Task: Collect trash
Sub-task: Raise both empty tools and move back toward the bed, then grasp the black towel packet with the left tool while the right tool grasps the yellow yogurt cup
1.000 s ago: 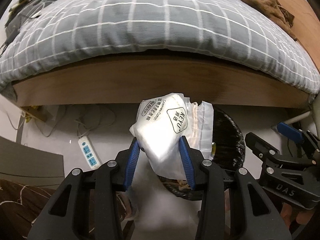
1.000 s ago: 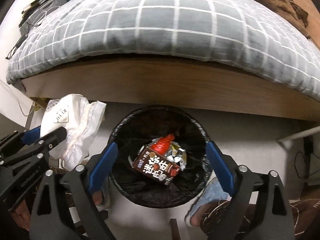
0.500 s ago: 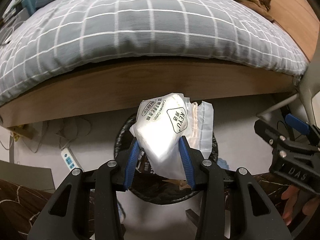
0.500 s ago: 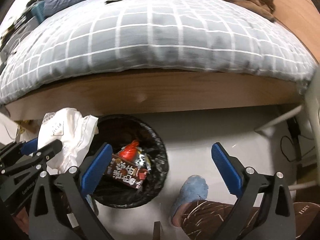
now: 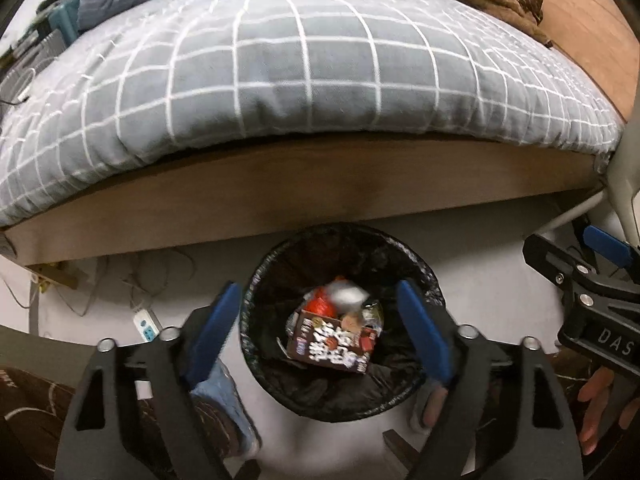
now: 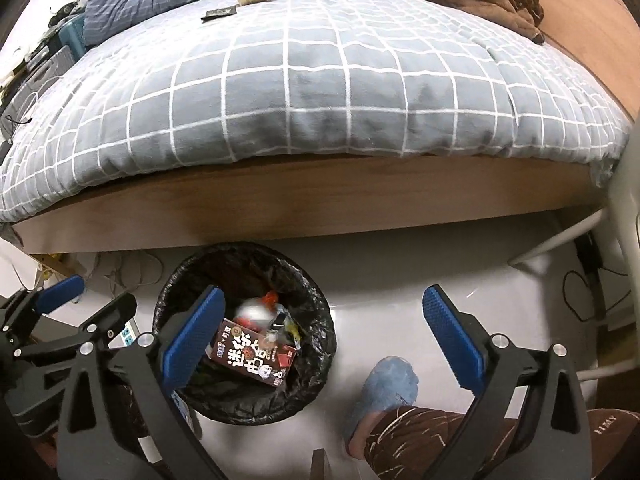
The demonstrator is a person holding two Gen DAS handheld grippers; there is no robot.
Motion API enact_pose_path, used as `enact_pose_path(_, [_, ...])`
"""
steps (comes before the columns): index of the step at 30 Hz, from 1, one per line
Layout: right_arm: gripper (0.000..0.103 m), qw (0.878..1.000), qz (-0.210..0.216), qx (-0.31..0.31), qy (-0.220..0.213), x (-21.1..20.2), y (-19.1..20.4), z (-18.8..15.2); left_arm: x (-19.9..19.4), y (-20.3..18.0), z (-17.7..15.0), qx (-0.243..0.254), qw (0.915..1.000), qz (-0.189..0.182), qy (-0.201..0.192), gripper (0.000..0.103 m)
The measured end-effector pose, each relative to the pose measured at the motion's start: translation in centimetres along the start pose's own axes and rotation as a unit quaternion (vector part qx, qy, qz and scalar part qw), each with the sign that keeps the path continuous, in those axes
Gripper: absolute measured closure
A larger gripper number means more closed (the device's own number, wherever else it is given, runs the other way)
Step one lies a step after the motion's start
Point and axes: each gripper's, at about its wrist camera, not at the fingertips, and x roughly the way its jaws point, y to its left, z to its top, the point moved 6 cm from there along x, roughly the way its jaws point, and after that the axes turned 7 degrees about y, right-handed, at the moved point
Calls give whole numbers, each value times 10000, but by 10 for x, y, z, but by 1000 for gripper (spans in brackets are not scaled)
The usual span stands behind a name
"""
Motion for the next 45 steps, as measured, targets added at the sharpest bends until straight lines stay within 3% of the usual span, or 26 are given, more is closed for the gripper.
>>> enact_pose_path(4, [8,9997,0,-44,-222,-12,6,9,-13,6,11,8,9994,239,-263,6])
enact_pose_path(22, [8,9932,-16,-285,-1126,-59,23,88,-66,47,81,-387,9953,253,-846,6])
enact_pose_path(30, [8,9903,19,-230,-1373,-56,17,152,-64,61,148,-468,9926,339,-1067,6])
enact_pose_path(39, [8,9904,-25,-261,-1357,-26,9,212,-34,61,224,-516,9924,242,-1092,6])
enact_pose_path(45, [8,9889,-82,-401,-1429,-5,8,260,-7,59,293,-435,9920,323,-1140,6])
